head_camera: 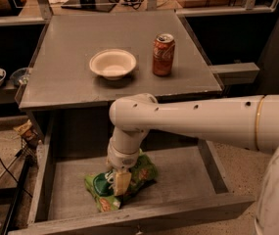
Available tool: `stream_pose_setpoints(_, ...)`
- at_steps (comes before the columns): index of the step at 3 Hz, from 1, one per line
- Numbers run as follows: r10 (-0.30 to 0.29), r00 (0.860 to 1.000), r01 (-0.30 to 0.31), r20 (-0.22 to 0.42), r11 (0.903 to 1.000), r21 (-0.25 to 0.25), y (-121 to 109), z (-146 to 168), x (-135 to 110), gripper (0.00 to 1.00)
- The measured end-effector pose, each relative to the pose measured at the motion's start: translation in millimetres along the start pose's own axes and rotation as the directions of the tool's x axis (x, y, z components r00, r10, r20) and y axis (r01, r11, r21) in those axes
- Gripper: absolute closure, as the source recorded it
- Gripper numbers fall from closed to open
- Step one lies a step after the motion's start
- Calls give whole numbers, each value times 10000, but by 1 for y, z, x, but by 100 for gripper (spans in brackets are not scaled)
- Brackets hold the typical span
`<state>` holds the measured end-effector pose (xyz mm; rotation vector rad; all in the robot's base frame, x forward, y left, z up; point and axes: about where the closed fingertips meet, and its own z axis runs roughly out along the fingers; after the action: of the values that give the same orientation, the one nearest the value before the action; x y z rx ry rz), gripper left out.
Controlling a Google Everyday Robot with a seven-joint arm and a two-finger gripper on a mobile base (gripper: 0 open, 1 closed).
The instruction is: Pick green rice chip bag from top drawer and place on counter
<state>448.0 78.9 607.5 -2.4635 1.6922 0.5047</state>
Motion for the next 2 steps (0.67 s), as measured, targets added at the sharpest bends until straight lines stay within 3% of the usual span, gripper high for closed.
stream_pose_setpoints(1,0,10000,0,0,10000,1,0,-2,-1,100)
stream_pose_setpoints(2,216,9996,-207,-181,9984,523,13,-32,1,100)
